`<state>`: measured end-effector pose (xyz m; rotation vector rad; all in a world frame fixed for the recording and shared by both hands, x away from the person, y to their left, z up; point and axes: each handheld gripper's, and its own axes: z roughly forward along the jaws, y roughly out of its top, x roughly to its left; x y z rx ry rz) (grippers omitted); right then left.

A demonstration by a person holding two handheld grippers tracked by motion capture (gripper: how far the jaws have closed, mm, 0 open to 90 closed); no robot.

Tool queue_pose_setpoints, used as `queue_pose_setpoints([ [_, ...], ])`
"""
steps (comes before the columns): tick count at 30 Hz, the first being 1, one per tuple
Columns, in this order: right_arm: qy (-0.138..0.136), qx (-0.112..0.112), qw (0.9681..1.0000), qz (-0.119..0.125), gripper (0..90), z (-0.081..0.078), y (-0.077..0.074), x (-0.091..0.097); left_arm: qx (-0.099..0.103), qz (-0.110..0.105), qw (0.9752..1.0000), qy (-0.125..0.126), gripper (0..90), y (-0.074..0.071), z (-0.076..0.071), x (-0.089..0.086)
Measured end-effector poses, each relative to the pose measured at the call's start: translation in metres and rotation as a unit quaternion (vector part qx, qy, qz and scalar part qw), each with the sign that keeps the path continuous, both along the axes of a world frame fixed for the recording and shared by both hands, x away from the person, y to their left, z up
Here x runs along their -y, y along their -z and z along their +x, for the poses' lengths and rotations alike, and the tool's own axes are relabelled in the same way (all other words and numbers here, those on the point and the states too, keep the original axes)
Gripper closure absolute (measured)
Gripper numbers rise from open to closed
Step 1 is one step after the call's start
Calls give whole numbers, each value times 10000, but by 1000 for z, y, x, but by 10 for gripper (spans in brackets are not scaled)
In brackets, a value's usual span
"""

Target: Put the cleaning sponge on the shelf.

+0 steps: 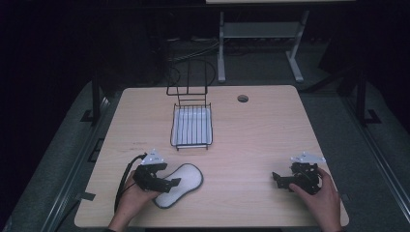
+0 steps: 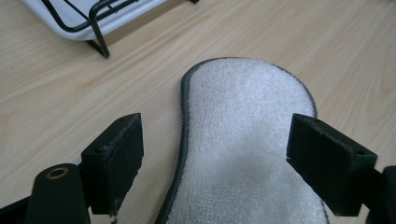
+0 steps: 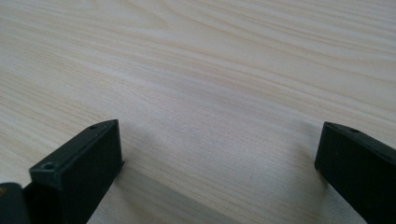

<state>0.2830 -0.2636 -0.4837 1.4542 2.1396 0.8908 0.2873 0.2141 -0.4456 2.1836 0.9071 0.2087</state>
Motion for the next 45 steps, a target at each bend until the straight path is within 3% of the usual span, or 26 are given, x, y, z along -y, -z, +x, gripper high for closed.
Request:
queue_pose_setpoints([
  [7, 0, 1, 10000, 0, 2, 0, 0, 0, -19, 116, 9999, 87, 145, 8, -1, 5],
  [31, 1, -2, 10000, 2, 2, 0, 0, 0, -20, 367, 9989, 293, 128, 16, -5, 15],
  [35, 3, -3, 10000, 2, 2, 0, 0, 0, -143, 325, 9990, 261, 130, 18, -4, 15],
  [41, 1, -1, 10000, 1, 2, 0, 0, 0, -197, 343, 9987, 329, 156, 17, -4, 15],
  [45, 4, -4, 10000, 3, 2, 0, 0, 0, -228, 354, 9982, 433, 240, 15, -5, 16],
])
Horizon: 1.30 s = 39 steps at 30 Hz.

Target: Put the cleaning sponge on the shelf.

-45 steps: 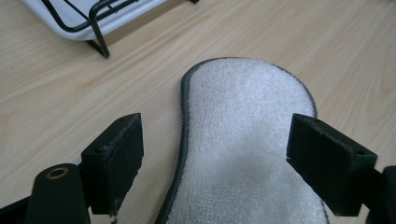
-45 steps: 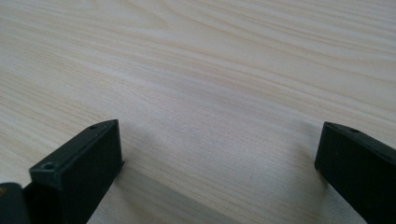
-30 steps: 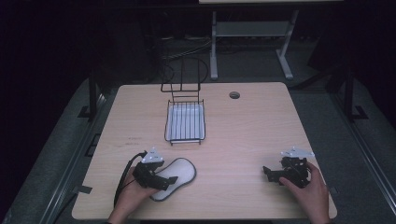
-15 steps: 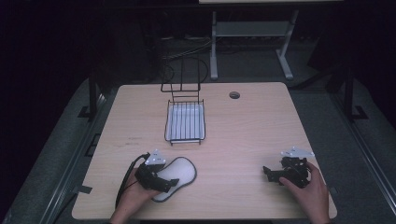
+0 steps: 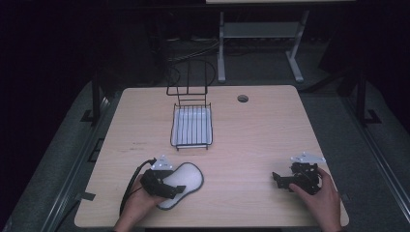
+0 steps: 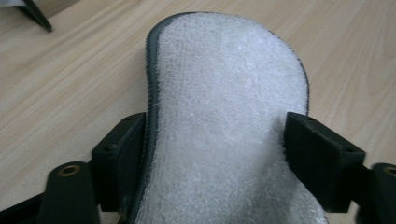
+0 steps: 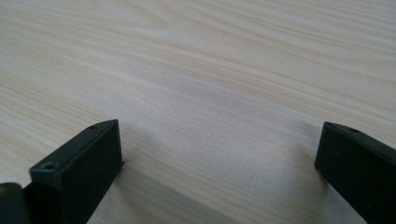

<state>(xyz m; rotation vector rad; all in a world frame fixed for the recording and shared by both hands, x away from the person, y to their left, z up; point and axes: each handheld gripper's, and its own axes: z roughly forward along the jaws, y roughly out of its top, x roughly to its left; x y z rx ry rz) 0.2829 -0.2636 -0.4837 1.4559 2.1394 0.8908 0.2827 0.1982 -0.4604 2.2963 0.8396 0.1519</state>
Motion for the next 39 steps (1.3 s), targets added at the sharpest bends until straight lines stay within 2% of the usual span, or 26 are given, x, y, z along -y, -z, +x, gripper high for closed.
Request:
queue_pose_setpoints([
  [8, 0, 2, 10000, -1, 2, 0, 0, 0, 90, 101, 9999, 83, 270, -3, -1, 1],
  [20, -4, 4, 10000, -3, 2, 0, 0, 0, 264, 173, 9994, 125, 369, -12, -4, 1],
  [21, -4, 4, 10000, -3, 2, 0, 0, 0, 271, 154, 9994, 123, 369, -13, -5, 0],
  [22, -1, 2, 10000, -1, 2, 0, 0, 0, 297, 105, 9995, 99, 411, -16, -5, -2],
  [25, -5, 6, 10000, -4, 2, 0, 0, 0, 315, 22, 9995, 81, 463, -18, -5, -4],
  [33, -4, 5, 10000, -3, 2, 0, 0, 0, 347, -146, 9992, 111, 557, -26, -6, -8],
  [39, -2, 2, 10000, 0, 2, 0, 0, 0, 311, -352, 9988, 107, 624, -31, -8, -11],
])
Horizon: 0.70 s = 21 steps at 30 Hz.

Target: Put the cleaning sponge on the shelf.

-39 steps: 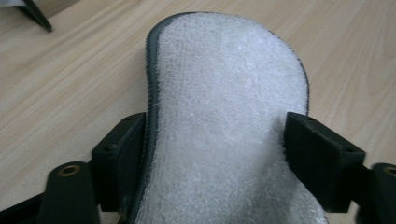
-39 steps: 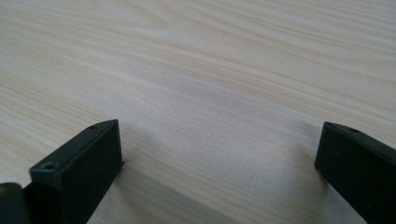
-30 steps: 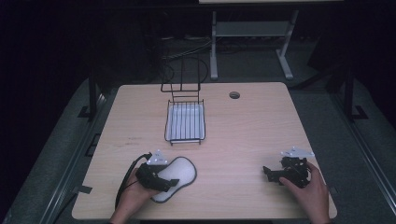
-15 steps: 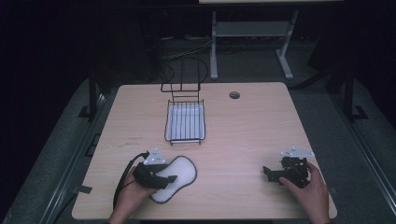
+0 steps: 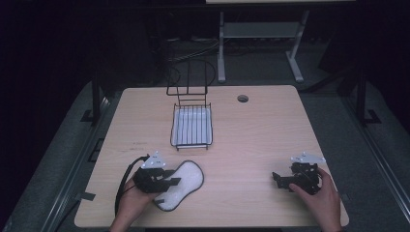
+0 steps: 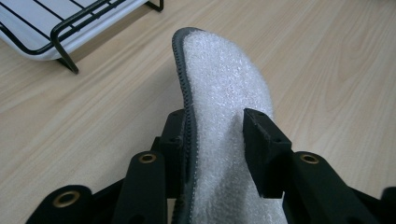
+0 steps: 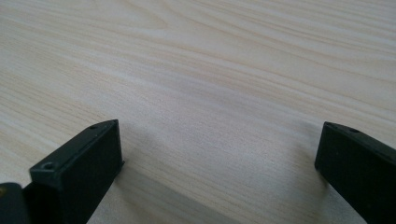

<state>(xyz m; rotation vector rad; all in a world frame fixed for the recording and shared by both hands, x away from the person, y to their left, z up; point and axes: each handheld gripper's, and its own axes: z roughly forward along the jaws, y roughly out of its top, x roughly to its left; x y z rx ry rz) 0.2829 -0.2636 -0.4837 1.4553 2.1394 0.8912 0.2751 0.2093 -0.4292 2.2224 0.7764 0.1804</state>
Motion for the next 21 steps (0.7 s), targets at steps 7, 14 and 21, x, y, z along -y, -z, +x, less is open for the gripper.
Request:
queue_pose_setpoints([
  [7, -3, 3, 10000, -3, 2, 0, 0, 0, -44, -226, 9997, 8, 680, -5, -2, -3],
  [14, -1, 2, 10000, -2, 2, 0, 0, 0, -123, -538, 9985, -46, 731, -11, -3, -9],
  [21, -1, 3, 10000, -2, 2, 0, 0, 0, -204, -692, 9974, -58, 766, -14, -3, -13],
])
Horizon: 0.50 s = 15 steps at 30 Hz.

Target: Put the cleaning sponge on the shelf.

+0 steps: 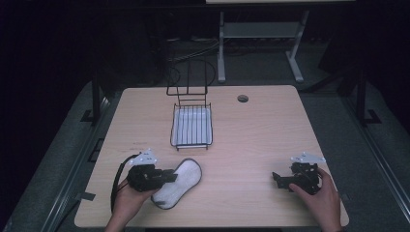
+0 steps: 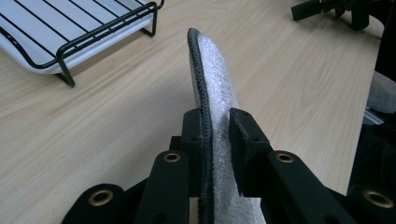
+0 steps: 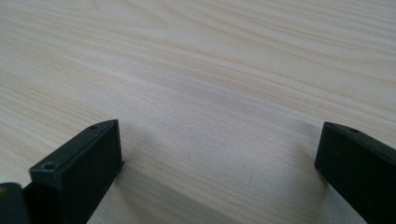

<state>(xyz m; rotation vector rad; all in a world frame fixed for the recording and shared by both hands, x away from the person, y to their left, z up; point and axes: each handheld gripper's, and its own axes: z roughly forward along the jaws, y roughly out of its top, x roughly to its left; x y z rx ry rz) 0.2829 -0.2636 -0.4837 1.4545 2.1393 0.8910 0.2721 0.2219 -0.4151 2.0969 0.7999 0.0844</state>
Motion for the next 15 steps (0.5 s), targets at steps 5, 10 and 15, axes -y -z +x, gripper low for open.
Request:
queue_pose_setpoints([
  [5, -1, -2, 10000, 2, 2, 0, 0, 0, -24, -57, 10000, 76, 796, -2, 0, 0],
  [10, 1, -1, 10000, 1, 2, 0, 0, 0, 1, -64, 9999, 106, 807, -4, -1, -1],
  [15, -1, -1, 10000, 1, 2, 0, 0, 0, 41, -55, 9999, 119, 808, -5, -1, -2],
])
